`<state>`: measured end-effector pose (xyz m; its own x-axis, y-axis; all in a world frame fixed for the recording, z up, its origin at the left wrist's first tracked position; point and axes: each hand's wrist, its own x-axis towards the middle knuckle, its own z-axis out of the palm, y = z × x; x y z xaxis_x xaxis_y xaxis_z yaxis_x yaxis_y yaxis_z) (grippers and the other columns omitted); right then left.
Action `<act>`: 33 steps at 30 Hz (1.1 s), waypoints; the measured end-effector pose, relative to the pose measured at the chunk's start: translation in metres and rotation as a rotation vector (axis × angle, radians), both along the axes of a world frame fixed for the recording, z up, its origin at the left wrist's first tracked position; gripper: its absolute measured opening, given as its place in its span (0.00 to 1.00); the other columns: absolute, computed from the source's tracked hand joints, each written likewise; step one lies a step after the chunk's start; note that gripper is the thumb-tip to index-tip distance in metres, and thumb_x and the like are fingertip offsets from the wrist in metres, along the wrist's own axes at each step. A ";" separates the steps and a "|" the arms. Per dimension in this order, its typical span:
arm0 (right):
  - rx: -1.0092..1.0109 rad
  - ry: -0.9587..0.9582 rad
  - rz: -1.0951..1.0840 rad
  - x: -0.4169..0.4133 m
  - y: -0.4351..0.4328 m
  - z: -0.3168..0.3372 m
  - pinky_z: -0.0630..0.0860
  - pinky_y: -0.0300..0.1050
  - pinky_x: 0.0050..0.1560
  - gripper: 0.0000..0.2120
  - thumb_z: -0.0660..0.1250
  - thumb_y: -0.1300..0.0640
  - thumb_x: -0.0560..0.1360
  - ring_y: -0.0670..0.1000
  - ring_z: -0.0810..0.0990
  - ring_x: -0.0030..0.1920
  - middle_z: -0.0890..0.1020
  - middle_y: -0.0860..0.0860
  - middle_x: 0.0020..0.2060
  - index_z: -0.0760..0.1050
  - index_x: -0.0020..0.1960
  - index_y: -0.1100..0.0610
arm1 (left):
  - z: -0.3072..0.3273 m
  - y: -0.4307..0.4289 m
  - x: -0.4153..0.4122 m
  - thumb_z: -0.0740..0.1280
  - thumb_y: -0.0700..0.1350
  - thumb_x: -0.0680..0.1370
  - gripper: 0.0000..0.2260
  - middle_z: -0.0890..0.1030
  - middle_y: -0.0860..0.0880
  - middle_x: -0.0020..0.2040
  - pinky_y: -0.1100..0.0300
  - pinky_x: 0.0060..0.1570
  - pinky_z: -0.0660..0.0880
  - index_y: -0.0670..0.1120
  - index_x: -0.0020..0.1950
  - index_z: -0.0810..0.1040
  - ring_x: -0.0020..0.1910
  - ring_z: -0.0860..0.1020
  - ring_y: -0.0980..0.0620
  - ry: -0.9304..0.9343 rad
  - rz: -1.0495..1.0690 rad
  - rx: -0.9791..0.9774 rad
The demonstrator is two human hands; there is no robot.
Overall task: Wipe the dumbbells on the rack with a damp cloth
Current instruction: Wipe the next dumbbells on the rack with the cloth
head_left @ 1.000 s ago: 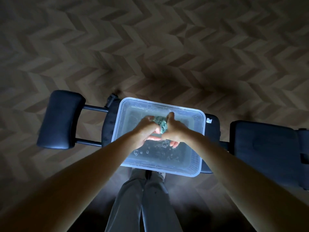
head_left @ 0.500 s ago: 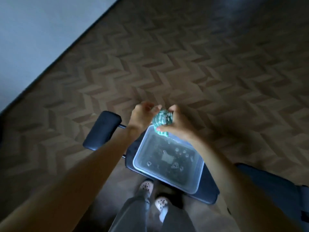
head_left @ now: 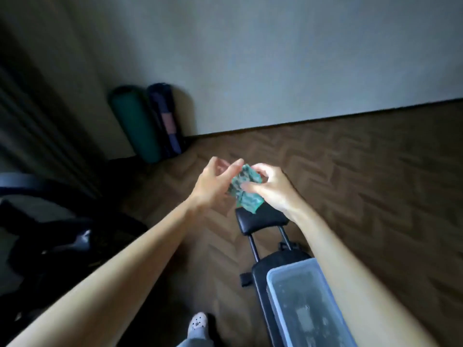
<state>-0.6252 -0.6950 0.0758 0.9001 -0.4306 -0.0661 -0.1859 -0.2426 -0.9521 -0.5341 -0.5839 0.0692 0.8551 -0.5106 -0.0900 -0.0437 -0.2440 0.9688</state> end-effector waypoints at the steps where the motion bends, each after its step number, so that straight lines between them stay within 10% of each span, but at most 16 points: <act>1: 0.005 -0.013 0.063 0.013 0.012 0.005 0.74 0.32 0.39 0.11 0.68 0.71 0.71 0.46 0.77 0.41 0.80 0.53 0.43 0.77 0.52 0.63 | 0.006 0.019 0.006 0.69 0.57 0.73 0.18 0.77 0.48 0.44 0.51 0.45 0.79 0.44 0.48 0.72 0.41 0.79 0.51 0.014 0.015 0.001; 6: 0.055 0.008 0.340 0.087 0.104 0.009 0.71 0.30 0.32 0.09 0.61 0.68 0.77 0.37 0.74 0.27 0.78 0.55 0.40 0.77 0.53 0.69 | 0.013 0.149 0.037 0.71 0.42 0.73 0.12 0.76 0.52 0.40 0.70 0.29 0.72 0.46 0.51 0.71 0.34 0.75 0.60 0.022 0.131 0.101; 15: 0.135 0.165 0.779 0.166 0.324 -0.022 0.73 0.42 0.44 0.13 0.61 0.58 0.79 0.49 0.77 0.42 0.82 0.57 0.43 0.78 0.50 0.68 | -0.025 0.358 0.028 0.65 0.47 0.75 0.10 0.76 0.50 0.44 0.53 0.45 0.79 0.45 0.52 0.69 0.45 0.78 0.51 0.141 0.841 0.199; 21: 0.109 0.251 0.989 0.184 0.424 -0.035 0.73 0.51 0.44 0.31 0.64 0.42 0.75 0.54 0.74 0.40 0.76 0.61 0.37 0.71 0.47 0.75 | -0.050 0.448 0.018 0.61 0.44 0.78 0.16 0.67 0.46 0.29 0.60 0.28 0.59 0.42 0.31 0.67 0.30 0.65 0.51 0.045 1.021 0.445; 27: -0.066 0.251 1.156 0.225 0.490 -0.067 0.69 0.42 0.37 0.11 0.65 0.56 0.77 0.50 0.74 0.38 0.75 0.54 0.37 0.66 0.38 0.55 | -0.077 0.519 0.041 0.58 0.40 0.78 0.07 0.75 0.47 0.42 0.57 0.43 0.67 0.43 0.43 0.73 0.44 0.73 0.49 0.141 1.266 0.334; 33: -0.576 0.076 1.111 0.272 0.516 -0.094 0.62 0.43 0.30 0.03 0.56 0.61 0.80 0.48 0.67 0.32 0.69 0.50 0.33 0.64 0.47 0.58 | -0.097 0.544 0.053 0.66 0.53 0.76 0.17 0.65 0.51 0.30 0.59 0.31 0.58 0.42 0.39 0.67 0.30 0.63 0.52 -0.004 1.101 0.536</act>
